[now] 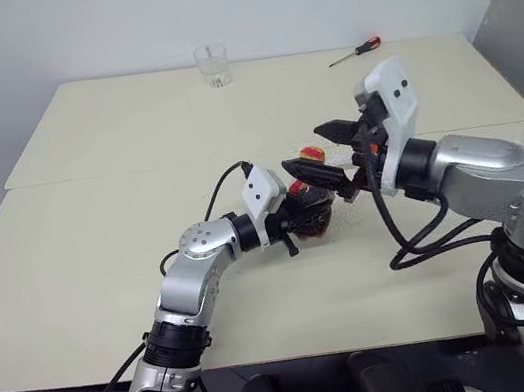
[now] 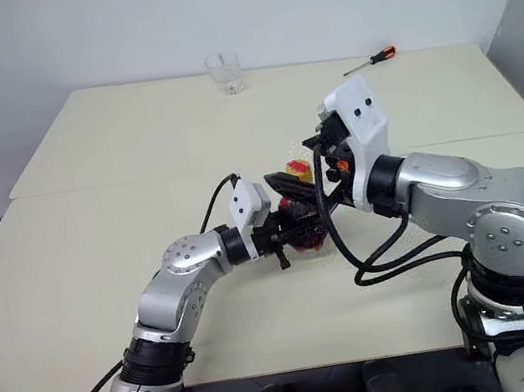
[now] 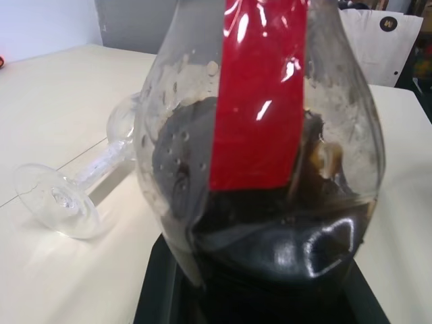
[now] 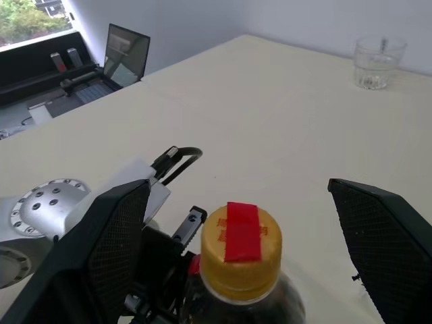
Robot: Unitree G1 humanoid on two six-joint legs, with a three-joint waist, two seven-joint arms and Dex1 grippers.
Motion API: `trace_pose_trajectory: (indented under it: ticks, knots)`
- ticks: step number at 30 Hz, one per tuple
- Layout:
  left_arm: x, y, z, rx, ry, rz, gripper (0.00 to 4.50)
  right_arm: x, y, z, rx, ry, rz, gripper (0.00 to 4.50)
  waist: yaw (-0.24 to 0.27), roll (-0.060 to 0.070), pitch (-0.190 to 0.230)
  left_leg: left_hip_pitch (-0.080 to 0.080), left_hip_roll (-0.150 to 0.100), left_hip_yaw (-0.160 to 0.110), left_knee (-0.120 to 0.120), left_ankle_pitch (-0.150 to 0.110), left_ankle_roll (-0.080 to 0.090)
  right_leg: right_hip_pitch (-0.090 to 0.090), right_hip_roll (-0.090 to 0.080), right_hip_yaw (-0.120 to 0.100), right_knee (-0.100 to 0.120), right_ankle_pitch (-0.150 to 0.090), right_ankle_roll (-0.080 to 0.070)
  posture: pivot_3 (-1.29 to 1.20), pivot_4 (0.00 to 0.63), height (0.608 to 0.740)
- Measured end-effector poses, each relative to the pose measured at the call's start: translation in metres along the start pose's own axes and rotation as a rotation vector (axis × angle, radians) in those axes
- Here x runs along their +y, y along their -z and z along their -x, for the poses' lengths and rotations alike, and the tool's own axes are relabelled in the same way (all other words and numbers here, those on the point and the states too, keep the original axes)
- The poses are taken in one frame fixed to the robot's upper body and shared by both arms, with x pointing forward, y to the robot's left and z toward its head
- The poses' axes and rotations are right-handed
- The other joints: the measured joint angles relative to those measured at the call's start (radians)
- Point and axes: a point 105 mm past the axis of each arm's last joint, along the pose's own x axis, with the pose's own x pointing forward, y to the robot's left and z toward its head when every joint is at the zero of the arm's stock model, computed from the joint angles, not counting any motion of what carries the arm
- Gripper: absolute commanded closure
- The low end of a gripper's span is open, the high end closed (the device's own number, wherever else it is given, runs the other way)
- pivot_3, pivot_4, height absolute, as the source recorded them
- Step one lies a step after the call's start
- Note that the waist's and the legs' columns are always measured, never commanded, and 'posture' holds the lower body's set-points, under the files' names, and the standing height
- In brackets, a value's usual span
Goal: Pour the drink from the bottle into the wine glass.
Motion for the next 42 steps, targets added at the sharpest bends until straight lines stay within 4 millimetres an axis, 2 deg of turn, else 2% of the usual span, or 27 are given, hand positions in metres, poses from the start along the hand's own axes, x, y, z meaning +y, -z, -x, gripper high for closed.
trace_pose_trajectory:
  ticks: [4, 9, 18, 41, 42]
  knots:
    - [0.000, 0.000, 0.000, 0.000, -0.001, 0.001, 3.75, -0.002, -0.005, -0.007, -0.020, 0.016, 0.009, 0.00, 0.000, 0.000, 0.000, 0.000, 0.000, 0.000, 0.000, 0.000, 0.000, 0.000, 0.000, 0.000, 0.000, 0.000, 0.000, 0.00, 0.150, 0.740]
    - [0.000, 0.000, 0.000, -0.001, -0.002, 0.001, 3.75, -0.013, 0.000, -0.017, -0.015, 0.071, -0.007, 0.00, 0.000, 0.000, 0.000, 0.000, 0.000, 0.000, 0.000, 0.000, 0.000, 0.000, 0.000, 0.000, 0.000, 0.000, 0.000, 0.00, 0.150, 0.740]
    - [0.001, 0.000, 0.000, -0.001, -0.008, 0.002, 3.75, -0.015, 0.000, -0.019, -0.023, 0.074, -0.005, 0.00, 0.000, 0.000, 0.000, 0.000, 0.000, 0.000, 0.000, 0.000, 0.000, 0.000, 0.000, 0.000, 0.000, 0.000, 0.000, 0.00, 0.150, 0.740]
    - [0.001, 0.001, 0.001, 0.007, -0.007, -0.001, 3.75, -0.011, 0.010, 0.007, 0.000, 0.024, -0.024, 0.00, 0.000, 0.000, 0.000, 0.000, 0.000, 0.000, 0.000, 0.000, 0.000, 0.000, 0.000, 0.000, 0.000, 0.000, 0.000, 0.00, 0.150, 0.740]
    - [0.001, 0.001, 0.002, 0.007, -0.006, -0.001, 3.75, -0.008, 0.010, 0.008, -0.001, 0.008, -0.025, 0.17, 0.000, 0.000, 0.000, 0.000, 0.000, 0.000, 0.000, 0.000, 0.000, 0.000, 0.000, 0.000, 0.000, 0.000, 0.000, 0.00, 0.150, 0.740]
